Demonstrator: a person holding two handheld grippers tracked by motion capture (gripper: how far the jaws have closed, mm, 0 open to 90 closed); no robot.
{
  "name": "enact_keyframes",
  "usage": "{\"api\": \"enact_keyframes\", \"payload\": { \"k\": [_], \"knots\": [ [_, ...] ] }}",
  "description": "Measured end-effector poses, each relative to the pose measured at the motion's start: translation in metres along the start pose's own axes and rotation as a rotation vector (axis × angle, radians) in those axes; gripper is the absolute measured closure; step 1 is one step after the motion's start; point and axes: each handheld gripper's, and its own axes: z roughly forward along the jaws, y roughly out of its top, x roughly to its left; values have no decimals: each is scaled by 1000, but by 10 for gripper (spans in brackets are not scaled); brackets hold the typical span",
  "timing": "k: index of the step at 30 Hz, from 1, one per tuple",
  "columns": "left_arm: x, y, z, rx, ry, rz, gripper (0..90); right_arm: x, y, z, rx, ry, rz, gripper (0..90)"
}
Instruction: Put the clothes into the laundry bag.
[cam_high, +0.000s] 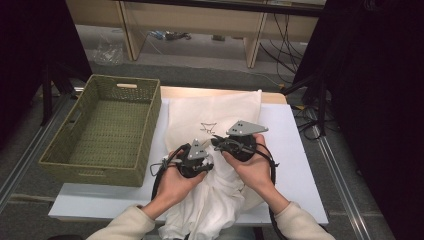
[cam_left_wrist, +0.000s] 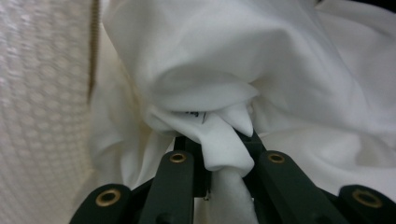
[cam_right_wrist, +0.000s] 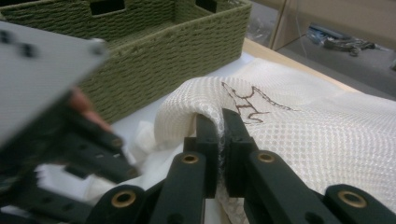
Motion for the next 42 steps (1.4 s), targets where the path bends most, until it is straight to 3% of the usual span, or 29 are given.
{"api": "enact_keyframes", "payload": {
  "k": [2,5,6,10,13,19,20,21,27,32,36,42],
  "knots": [
    [6,-4,10,21,22,-4,796,0,-1,2,-3,-8,-17,880],
    [8,-9,17,47,18,9,759,0,-1,3,6,12,7,879],
    [7,-10,15,50,27,16,733,-3,-1,1,5,3,-10,879],
    [0,-7,0,46,13,35,513,-7,-2,1,4,10,18,879],
    [-4,-7,-15,37,10,40,397,-9,-2,0,7,4,11,879],
    [-10,-13,-37,40,-21,40,324,-9,-1,1,-4,-3,6,879],
    [-9,-14,-38,52,-17,56,323,-9,-1,1,-7,0,6,879],
    [-9,-17,-37,63,-19,55,325,-8,-1,0,1,-2,24,879],
    [-11,-32,-10,145,-42,41,438,-8,-1,0,-12,-7,14,879],
    [-12,-31,3,171,-28,94,668,-8,-1,0,-4,-4,4,879],
    [-14,-25,0,121,-55,82,837,-9,-1,0,6,-2,0,879],
    [-18,-2,-22,-19,-52,64,860,-8,-1,2,10,2,-7,879]
  ]
}}
